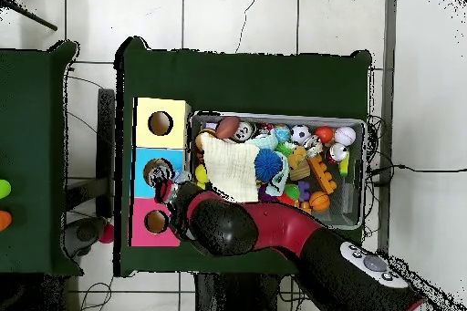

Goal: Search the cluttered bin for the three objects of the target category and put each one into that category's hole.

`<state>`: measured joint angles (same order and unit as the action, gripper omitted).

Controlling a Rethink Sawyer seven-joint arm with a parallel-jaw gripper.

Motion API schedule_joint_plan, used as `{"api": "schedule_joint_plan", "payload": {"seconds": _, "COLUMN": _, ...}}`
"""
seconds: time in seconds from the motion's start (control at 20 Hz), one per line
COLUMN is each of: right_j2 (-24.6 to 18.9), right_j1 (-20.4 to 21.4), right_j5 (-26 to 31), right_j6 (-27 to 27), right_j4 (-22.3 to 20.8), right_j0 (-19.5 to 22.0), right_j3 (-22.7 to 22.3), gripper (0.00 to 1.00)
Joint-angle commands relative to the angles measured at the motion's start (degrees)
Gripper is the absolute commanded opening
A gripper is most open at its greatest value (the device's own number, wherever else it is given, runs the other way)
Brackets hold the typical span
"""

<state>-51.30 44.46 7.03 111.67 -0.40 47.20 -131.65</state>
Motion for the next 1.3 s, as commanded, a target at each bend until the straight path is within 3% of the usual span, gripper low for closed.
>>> {"api": "schedule_joint_plan", "payload": {"seconds": 0.05, "right_j2": 2.1, "right_j1": 5.89, "right_j5": 5.57, "right_j6": 10.85, "right_j4": 4.54, "right_j0": -1.5, "right_j3": -0.05, "gripper": 0.0}}
{"api": "schedule_joint_plan", "payload": {"seconds": 0.45, "right_j2": 2.4, "right_j1": 8.79, "right_j5": 8.91, "right_j6": 10.73, "right_j4": 8.1, "right_j0": -2.35, "right_j3": 0.73, "gripper": 0.0}}
{"api": "schedule_joint_plan", "payload": {"seconds": 0.8, "right_j2": -2.43, "right_j1": 2.84, "right_j5": -1.14, "right_j6": 12.6, "right_j4": 8.06, "right_j0": -1.64, "right_j3": -1.32, "gripper": 0.0}}
{"api": "schedule_joint_plan", "payload": {"seconds": 1.3, "right_j2": -6.75, "right_j1": -1.68, "right_j5": -7.07, "right_j6": 15.66, "right_j4": 8.19, "right_j0": -0.73, "right_j3": -1.74, "gripper": 0.0}}
